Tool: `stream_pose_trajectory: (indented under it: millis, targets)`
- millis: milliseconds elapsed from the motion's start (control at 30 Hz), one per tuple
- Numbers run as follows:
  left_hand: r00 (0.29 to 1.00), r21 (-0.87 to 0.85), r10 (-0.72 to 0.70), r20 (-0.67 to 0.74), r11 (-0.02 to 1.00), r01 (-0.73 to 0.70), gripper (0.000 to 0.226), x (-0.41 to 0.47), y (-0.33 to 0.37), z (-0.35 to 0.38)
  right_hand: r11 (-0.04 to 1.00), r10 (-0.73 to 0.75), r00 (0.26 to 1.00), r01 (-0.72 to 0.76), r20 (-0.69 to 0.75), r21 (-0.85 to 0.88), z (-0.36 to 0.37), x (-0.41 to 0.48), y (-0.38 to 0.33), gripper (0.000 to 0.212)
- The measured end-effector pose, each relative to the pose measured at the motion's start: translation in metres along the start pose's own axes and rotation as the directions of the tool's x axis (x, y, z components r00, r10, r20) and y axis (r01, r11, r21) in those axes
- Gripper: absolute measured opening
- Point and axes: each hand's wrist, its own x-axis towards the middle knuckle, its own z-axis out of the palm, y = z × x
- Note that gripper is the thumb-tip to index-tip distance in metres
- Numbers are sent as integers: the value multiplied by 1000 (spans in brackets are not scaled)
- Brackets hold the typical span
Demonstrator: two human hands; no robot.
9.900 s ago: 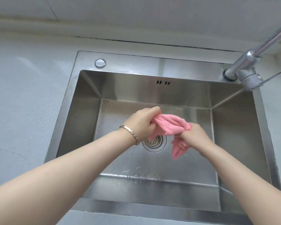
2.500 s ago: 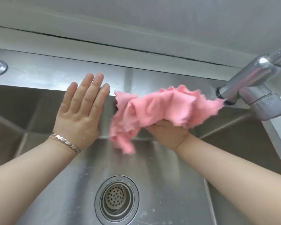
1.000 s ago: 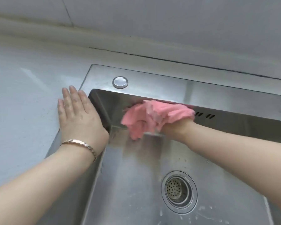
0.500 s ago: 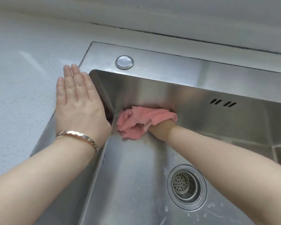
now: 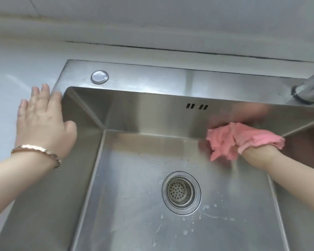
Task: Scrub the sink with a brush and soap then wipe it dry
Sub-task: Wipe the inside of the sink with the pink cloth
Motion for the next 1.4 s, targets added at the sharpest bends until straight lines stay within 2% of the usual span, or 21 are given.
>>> stream_pose_trajectory:
  millis: [67, 100, 133, 200, 233, 267, 300, 333, 400, 467, 533, 633, 700, 767, 833, 900, 967, 1100, 1300, 1333, 1400]
  targets:
    - [1000, -42, 4, -5, 999, -4, 65, -1, -12, -15, 962, -240, 964, 252, -119, 103, 2, -14, -88, 39]
    - [1000, -55, 15, -2, 998, -15, 63, -1, -19, -24, 910, -406, 880, 415, -246, -16, -23, -91, -161, 40]
    - [1000, -85, 18, 14, 996, -16, 62, -2, -22, -31, 812, -582, 767, 564, -270, -149, -69, -184, -223, 41]
    - [997, -141, 6, 70, 990, 4, 53, -2, -36, -44, 681, -730, 663, 684, -167, -261, -69, -239, -295, 47]
    - [996, -157, 16, 92, 988, -1, 49, -2, -43, -47, 592, -806, 564, 778, -181, -211, -72, -263, -315, 50]
    - [994, -150, 31, 103, 989, -15, 49, -3, -51, -51, 555, -831, 540, 819, -135, -144, -73, -295, -334, 54]
    - [993, -143, 45, 108, 989, -29, 52, -3, -57, -52, 481, -869, 465, 875, -169, -63, -54, -294, -352, 60]
    - [992, -131, 55, 113, 991, -40, 56, -3, -64, -53, 443, -866, 447, 894, -223, 68, -45, -308, -376, 60]
    - [991, -111, 60, 120, 993, -47, 59, -3, -74, -54, 305, -823, 491, 807, -286, 506, -21, -325, -411, 48]
    - [990, -93, 68, 124, 994, -57, 58, -5, -79, -53, 121, -687, 691, 415, -226, 902, -6, -352, -431, 41]
    - [989, -100, 71, 128, 993, -58, 57, -7, -84, -48, -102, -620, 767, 131, -166, 986, 3, -385, -421, 28]
    - [990, -145, 66, 128, 988, -47, 57, -8, -85, -42, -100, -635, 765, 58, -108, 993, 25, -426, -394, 26]
    - [992, -184, 64, 110, 982, -43, 57, -9, -85, -41, -75, -639, 745, 190, -193, 979, 28, -442, -389, 29]
    - [995, -230, 56, 86, 973, -35, 58, -9, -91, -44, 32, -630, 711, 427, -313, 904, 21, -444, -406, 28]
    - [996, -278, 47, 71, 960, -25, 57, -9, -94, -45, 203, -573, 732, 563, -369, 801, 8, -432, -428, 21]
    - [998, -315, 37, 56, 949, -17, 57, -6, -100, -47, 335, -509, 783, 563, -357, 755, -14, -415, -452, 12]
    - [999, -339, 20, 43, 941, -4, 57, -2, -104, -50, 385, -435, 840, 500, -325, 776, -36, -395, -473, 7]
    - [999, -391, -28, 24, 920, 35, 49, 4, -101, -53, 272, -337, 881, 428, -331, 862, -48, -384, -485, 13]
    - [998, -456, -19, 66, 889, 47, 43, 7, -86, -42, -46, -379, 905, 190, -194, 981, 6, -419, -447, 45]
    - [997, -453, 6, 71, 891, 27, 42, 8, -83, -39, -56, -392, 912, 106, -119, 993, 8, -408, -450, 38]
    - [994, -427, 70, 86, 904, -27, 44, 9, -79, -35, 37, -329, 944, -8, 19, 999, 7, -379, -459, 21]
